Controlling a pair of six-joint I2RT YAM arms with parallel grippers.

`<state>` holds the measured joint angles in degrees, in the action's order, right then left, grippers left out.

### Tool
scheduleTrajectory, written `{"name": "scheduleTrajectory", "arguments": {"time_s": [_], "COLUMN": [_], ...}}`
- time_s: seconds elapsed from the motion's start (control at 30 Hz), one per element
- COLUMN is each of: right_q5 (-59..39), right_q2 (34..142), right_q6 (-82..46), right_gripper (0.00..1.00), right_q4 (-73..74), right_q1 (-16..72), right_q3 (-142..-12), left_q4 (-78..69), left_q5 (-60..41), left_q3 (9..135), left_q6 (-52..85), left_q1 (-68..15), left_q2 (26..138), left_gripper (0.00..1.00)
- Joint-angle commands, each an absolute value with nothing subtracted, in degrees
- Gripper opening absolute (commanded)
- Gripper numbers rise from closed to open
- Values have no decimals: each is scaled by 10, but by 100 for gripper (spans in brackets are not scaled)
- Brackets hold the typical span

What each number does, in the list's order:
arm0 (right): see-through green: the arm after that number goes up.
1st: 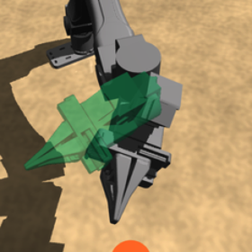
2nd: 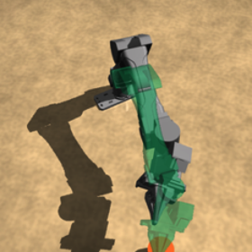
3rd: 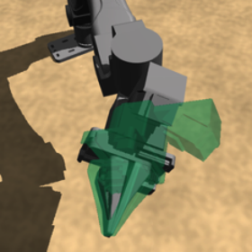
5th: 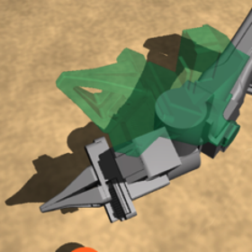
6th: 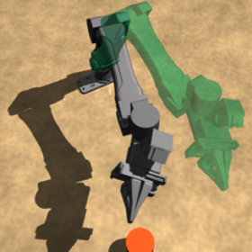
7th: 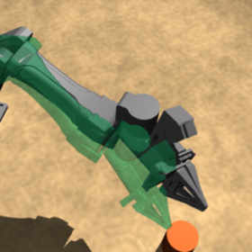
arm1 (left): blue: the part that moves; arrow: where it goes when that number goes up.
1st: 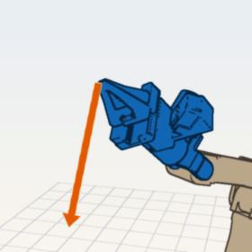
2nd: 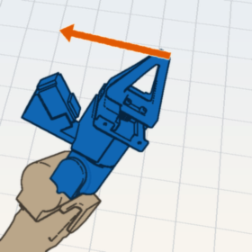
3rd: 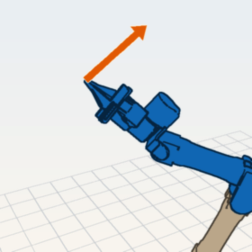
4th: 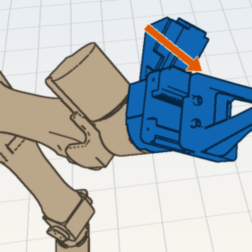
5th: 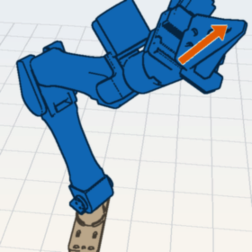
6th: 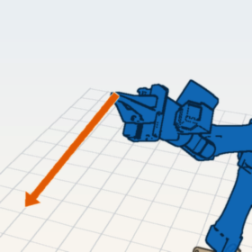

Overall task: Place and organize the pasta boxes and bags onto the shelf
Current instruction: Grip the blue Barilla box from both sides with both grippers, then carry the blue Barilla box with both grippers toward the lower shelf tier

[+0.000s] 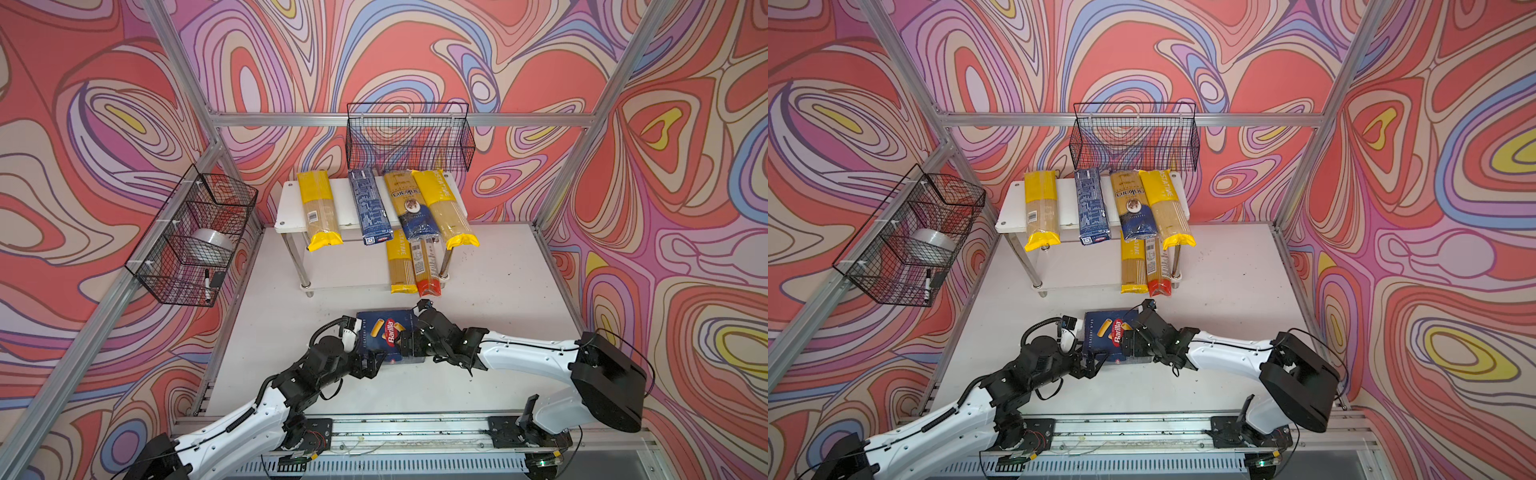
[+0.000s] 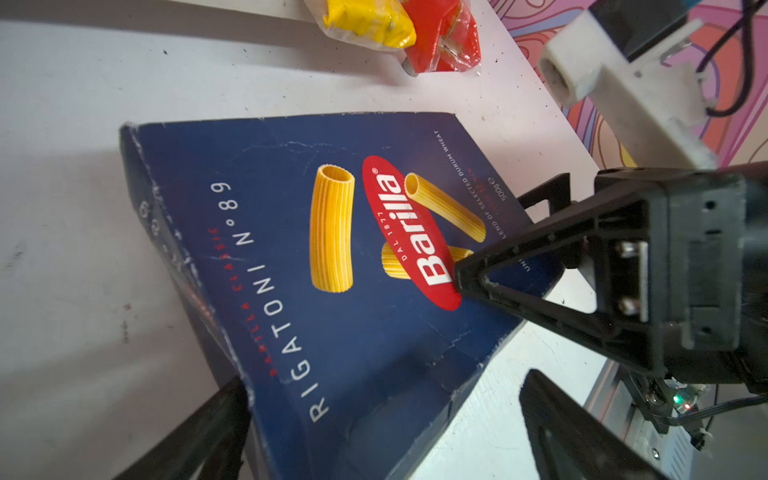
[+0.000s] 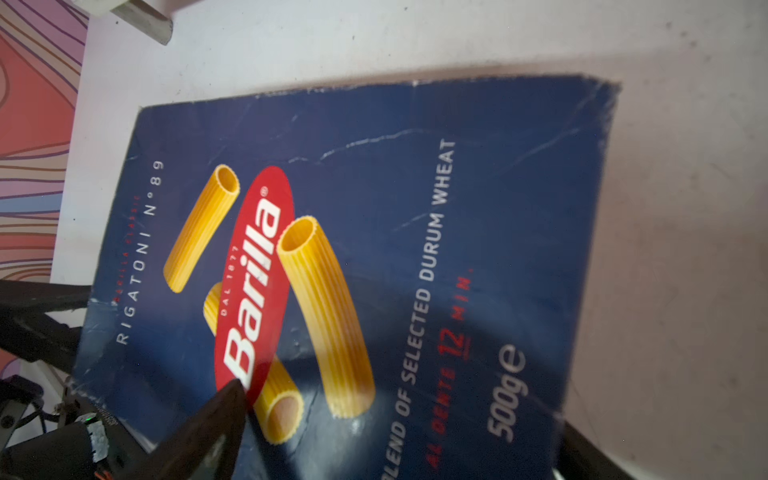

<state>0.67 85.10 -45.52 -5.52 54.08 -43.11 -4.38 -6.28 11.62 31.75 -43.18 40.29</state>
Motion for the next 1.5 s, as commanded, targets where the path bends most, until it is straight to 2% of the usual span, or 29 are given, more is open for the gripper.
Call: {"name": "scheduleTrajectory", "arguments": {"time_s": [0.0,0.43,1.47], "right_q5": [-93,-115,-149], "right_q2": [860,862,936], "right_q6": [-451,-439,-372], "right_gripper": [98,98,98], "right_q4": [119,163,103], "right_q1": [562,574,574], "right_q3": [-477,-510,-673], "left_q4": [-66,-52,37], "left_q5": [-111,-108,-29], "left_q3": [134,184,277], "left_q6": [310,273,168], "left_q1": [-448,-448,-448], "left_q2": [365,366,325], "left_gripper": [100,100,100]}}
